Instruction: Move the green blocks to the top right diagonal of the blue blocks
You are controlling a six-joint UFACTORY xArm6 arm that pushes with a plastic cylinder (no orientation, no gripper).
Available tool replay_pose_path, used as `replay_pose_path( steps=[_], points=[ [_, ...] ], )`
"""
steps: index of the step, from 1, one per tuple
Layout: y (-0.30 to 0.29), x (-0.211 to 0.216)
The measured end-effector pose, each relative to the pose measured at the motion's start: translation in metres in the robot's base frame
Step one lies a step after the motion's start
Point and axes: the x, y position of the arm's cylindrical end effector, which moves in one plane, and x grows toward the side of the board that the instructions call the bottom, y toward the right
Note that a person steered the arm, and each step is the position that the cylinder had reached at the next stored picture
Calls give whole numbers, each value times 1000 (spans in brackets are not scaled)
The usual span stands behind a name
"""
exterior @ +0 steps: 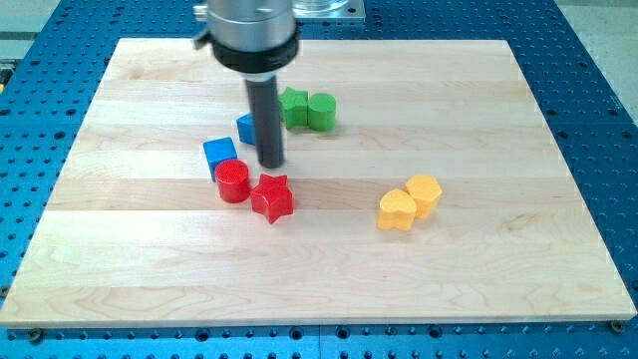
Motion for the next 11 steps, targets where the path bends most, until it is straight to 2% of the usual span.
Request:
replay_pose_path(
  steps=[3,4,5,6,7,8,9,10,11],
  points=[
    [122,-35],
    [120,-57],
    [86,-77],
    [81,-97],
    [79,-98],
    [114,-89],
    [106,-48],
    [58,-48],
    [36,-84]
  ],
)
